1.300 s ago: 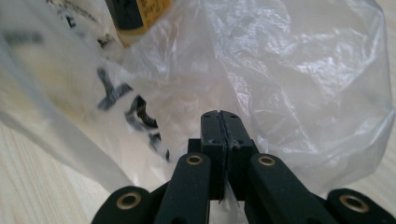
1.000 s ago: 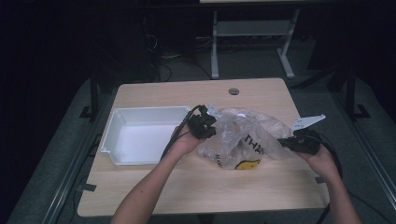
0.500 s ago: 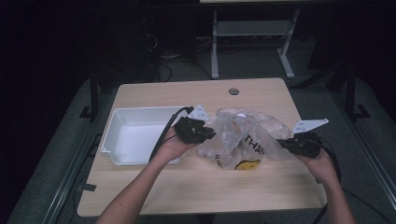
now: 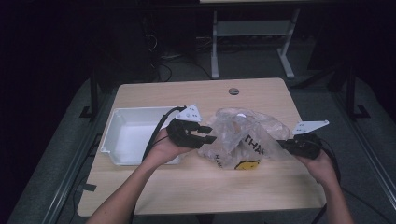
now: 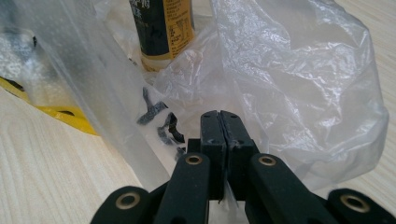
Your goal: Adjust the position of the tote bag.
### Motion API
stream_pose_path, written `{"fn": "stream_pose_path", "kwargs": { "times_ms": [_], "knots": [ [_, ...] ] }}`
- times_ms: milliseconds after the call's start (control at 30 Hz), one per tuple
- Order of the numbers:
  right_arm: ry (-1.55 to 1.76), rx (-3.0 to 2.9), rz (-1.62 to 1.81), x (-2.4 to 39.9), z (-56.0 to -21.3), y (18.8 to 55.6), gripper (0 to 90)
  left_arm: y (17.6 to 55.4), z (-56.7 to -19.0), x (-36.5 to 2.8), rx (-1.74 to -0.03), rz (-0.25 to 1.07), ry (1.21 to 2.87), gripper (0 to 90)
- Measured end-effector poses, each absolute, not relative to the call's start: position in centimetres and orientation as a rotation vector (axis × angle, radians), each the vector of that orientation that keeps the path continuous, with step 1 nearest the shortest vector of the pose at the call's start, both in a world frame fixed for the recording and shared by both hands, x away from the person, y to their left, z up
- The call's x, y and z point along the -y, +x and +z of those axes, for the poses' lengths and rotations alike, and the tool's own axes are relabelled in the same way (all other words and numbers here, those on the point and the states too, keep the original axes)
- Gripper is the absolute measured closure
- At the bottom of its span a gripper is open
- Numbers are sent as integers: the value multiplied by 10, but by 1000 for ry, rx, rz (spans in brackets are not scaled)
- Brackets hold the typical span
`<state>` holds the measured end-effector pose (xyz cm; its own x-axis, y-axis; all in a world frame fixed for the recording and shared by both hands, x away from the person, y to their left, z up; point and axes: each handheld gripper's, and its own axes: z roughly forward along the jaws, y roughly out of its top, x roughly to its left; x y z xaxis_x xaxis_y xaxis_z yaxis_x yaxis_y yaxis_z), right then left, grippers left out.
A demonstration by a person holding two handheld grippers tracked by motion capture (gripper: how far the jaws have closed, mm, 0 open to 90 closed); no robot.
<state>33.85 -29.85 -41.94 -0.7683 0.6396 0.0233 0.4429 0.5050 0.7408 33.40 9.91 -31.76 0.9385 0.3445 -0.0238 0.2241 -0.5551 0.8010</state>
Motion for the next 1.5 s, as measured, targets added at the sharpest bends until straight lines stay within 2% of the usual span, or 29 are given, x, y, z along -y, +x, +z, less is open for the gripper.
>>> {"fn": "stream_pose_path", "kwargs": {
  "times_ms": [200, 467, 767, 900, 967, 1033, 1067, 1167, 1267, 1500],
  "knots": [
    [916, -2496, 1118, 298, -420, 339, 881, 328, -302, -94, -360, 139, 2162, 540],
    [920, -2498, 1123, 297, -420, 339, 880, 321, -284, -69, -289, 105, 2152, 486],
    [909, -2506, 1122, 296, -421, 340, 879, 328, -281, -31, -271, 144, 2200, 412],
    [909, -2501, 1130, 297, -420, 339, 877, 332, -285, -21, -268, 139, 2220, 417],
    [912, -2499, 1135, 297, -419, 338, 877, 335, -290, -15, -277, 185, 2266, 435],
    [903, -2494, 1145, 299, -419, 339, 878, 337, -293, -13, -290, 208, 2282, 494],
    [904, -2494, 1147, 299, -419, 339, 877, 337, -295, -13, -305, 239, 2287, 541],
    [907, -2496, 1146, 299, -419, 338, 877, 337, -300, -13, -305, 284, 2292, 760],
    [904, -2496, 1145, 298, -419, 338, 877, 337, -314, -18, -321, 298, 2272, 890],
    [911, -2499, 1141, 299, -421, 338, 877, 338, -328, -30, -337, 280, 2280, 900]
  ]
}}
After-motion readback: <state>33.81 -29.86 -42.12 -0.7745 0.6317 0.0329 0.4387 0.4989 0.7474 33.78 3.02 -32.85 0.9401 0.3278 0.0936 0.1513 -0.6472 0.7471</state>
